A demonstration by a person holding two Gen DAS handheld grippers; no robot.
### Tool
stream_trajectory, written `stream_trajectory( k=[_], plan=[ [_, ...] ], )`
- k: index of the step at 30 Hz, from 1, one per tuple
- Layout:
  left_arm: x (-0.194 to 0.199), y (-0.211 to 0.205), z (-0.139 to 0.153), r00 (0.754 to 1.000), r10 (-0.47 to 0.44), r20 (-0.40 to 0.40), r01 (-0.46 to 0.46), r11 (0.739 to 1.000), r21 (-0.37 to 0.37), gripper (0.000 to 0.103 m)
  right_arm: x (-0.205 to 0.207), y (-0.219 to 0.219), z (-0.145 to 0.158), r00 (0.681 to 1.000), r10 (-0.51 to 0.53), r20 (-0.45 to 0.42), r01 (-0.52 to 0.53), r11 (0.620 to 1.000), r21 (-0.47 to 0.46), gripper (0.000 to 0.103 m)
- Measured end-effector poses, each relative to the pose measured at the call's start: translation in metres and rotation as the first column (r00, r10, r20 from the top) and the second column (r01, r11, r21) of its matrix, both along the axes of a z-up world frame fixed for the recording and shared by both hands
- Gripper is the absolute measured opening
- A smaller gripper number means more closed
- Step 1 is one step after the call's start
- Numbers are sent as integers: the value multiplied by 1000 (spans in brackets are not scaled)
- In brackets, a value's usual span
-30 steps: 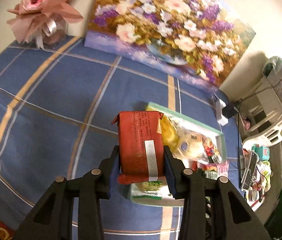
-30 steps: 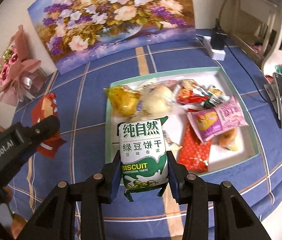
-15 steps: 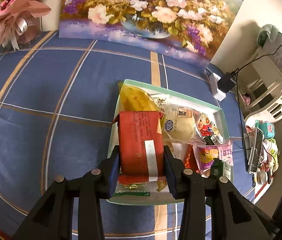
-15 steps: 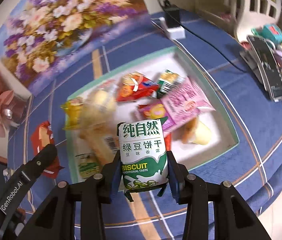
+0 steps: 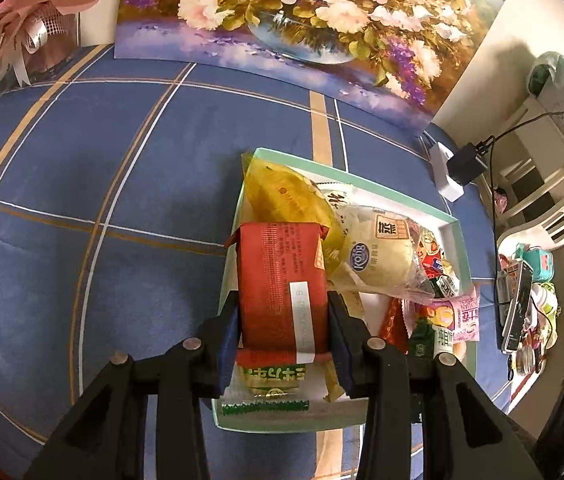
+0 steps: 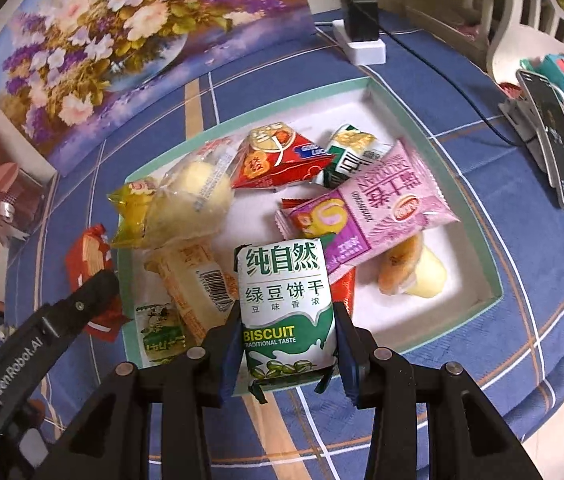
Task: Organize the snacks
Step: 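Carry both boxes over the tray and open both tools to release them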
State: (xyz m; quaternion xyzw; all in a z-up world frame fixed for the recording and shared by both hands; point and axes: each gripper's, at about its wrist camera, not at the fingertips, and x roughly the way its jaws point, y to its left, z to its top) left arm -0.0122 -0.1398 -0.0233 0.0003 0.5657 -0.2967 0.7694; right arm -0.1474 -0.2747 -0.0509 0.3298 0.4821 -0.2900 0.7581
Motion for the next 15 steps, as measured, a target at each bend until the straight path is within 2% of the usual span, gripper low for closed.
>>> stream_trajectory(
  k=[15],
  plan=[
    [4, -16, -8, 999, -37, -37, 36, 999, -29, 42, 13, -5, -5, 1000, 8, -27, -9, 999, -42, 43]
  ],
)
